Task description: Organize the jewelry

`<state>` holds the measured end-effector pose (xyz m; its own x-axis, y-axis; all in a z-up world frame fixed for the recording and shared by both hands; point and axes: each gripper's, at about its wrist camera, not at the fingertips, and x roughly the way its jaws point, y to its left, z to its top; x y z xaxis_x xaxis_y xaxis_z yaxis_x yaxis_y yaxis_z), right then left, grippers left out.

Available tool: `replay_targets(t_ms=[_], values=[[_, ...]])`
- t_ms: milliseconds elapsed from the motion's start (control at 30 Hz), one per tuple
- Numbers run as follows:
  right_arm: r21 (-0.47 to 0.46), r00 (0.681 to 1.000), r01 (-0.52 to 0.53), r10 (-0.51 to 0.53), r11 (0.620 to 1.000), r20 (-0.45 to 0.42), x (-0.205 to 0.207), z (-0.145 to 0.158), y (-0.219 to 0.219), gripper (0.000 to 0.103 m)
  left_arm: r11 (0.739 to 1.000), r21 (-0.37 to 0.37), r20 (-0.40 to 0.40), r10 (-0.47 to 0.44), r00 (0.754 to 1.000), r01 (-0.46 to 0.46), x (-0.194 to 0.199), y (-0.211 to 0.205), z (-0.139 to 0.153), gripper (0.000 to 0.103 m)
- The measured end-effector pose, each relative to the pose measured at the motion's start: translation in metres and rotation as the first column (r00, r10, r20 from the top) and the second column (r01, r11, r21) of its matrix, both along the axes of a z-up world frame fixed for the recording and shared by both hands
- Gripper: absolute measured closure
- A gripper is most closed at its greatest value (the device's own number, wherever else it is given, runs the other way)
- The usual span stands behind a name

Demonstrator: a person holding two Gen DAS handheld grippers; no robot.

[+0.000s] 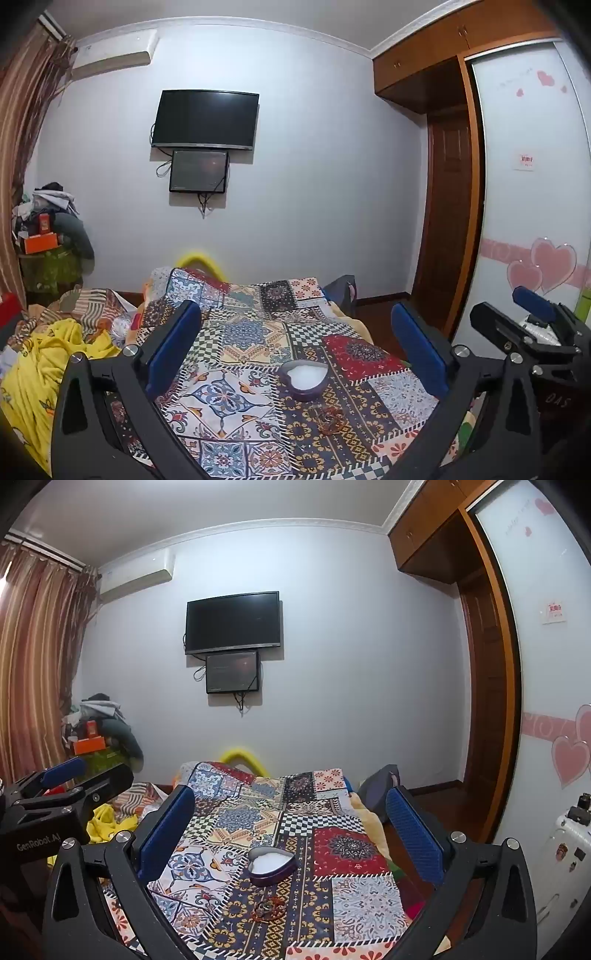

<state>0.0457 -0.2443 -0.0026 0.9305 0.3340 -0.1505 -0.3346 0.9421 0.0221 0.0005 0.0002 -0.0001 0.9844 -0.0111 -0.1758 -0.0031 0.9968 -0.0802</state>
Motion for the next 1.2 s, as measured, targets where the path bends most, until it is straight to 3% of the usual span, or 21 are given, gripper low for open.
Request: replay_targets(t_ms=[133,300,1200], values=[[-0.008,1.0,0.0,0.0,1.0,0.001,0.0,0.001,0.0,0.0,1.0,-0.029,0.028,-0.007,1.0,0.008,0.0,0.005,0.0,0.0],[0.005,1.0,-0.002,0.002,1.0,-0.007,0.002,-0.002,0.0,0.0,1.0,-0.013,0.012,-0.015,1.0,0.015,-0.003,0.011,0.009,0.0],[-0.006,1.0,-0.005,0.005,1.0,-0.02,0.006,-0.008,0.004,0.0,1.0,-0.007,-0.015,0.003,1.0,-0.003,0.006,0.003,-0.01,0.0]])
